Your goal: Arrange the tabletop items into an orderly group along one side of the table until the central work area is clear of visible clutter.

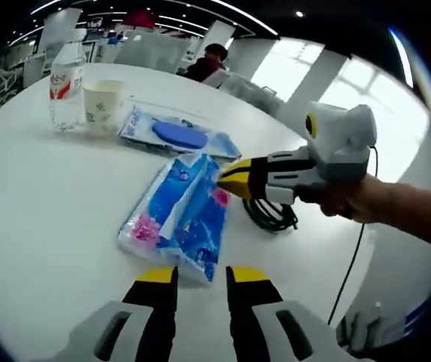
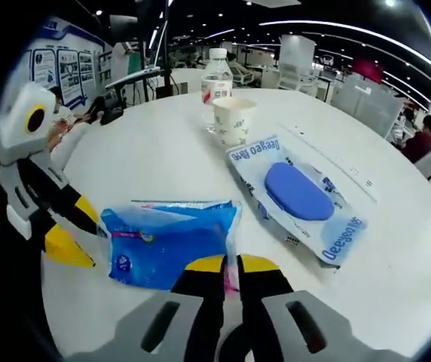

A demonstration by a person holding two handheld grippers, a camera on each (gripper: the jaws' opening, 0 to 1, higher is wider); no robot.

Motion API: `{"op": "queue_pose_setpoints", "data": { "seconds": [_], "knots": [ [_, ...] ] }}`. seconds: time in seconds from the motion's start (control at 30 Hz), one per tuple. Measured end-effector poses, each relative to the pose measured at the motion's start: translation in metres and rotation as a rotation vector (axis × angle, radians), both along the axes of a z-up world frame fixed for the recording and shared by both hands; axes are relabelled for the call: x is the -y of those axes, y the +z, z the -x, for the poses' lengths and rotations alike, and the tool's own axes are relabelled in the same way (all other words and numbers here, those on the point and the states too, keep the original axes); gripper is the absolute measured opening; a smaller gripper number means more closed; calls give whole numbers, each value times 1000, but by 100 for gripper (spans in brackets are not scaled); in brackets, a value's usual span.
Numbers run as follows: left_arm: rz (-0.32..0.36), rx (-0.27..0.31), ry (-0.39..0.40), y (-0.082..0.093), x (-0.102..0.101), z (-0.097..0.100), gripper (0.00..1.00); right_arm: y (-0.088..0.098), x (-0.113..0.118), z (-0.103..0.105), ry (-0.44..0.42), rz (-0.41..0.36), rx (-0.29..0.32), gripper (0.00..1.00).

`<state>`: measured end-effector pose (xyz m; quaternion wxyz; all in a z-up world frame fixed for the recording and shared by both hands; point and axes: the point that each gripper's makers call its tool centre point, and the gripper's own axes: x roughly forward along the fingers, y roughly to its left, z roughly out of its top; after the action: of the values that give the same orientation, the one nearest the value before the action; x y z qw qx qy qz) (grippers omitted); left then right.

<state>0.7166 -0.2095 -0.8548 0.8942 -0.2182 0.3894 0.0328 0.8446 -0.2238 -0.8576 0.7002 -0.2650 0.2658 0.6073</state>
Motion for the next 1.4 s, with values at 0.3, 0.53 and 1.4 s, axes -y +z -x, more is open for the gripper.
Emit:
{"op": "queue_pose_setpoints", "data": {
  "seconds": [0.3, 0.53, 1.4],
  "knots": [
    [60, -25, 7, -9, 1, 9, 0, 5, 5, 5, -29, -14, -13, 0],
    [73, -35, -9, -8, 1, 13, 0, 12, 11, 6, -57, -36, -11, 0],
    [-13, 81, -156, 40, -13, -18, 0, 68, 31, -15, -198, -167, 51, 0]
  ]
}}
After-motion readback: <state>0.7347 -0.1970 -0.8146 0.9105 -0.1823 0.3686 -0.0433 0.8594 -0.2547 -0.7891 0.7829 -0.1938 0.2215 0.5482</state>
